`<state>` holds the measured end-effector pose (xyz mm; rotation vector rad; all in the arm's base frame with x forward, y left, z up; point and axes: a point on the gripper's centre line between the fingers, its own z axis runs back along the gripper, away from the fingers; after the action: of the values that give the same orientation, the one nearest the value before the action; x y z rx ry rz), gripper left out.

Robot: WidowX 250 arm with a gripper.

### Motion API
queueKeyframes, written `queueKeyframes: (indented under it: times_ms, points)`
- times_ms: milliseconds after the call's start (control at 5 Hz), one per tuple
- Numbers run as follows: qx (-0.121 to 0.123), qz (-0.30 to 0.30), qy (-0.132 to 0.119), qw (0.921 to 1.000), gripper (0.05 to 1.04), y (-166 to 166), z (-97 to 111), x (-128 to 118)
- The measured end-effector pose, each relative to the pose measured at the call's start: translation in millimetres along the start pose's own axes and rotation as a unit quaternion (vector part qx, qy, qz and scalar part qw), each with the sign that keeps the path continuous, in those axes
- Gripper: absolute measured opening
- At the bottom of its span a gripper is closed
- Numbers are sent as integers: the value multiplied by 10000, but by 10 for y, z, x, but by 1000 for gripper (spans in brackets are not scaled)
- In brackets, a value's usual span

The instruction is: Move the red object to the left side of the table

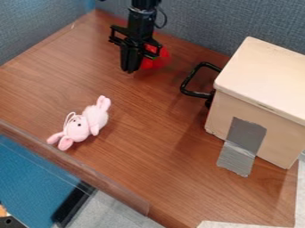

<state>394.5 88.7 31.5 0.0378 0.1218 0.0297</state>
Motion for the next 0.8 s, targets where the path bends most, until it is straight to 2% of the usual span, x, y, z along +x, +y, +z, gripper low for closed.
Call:
queueKeyframes:
  times_ms: [200, 400, 600, 800]
  points:
    - [64, 74, 24, 9999, 115, 20, -4, -9]
    - [84, 120, 143, 9998, 300, 22, -40, -56]
    - [144, 92, 213, 9996, 591, -33, -9, -146]
    - [391, 12, -146, 9991, 887, -108, 425, -294]
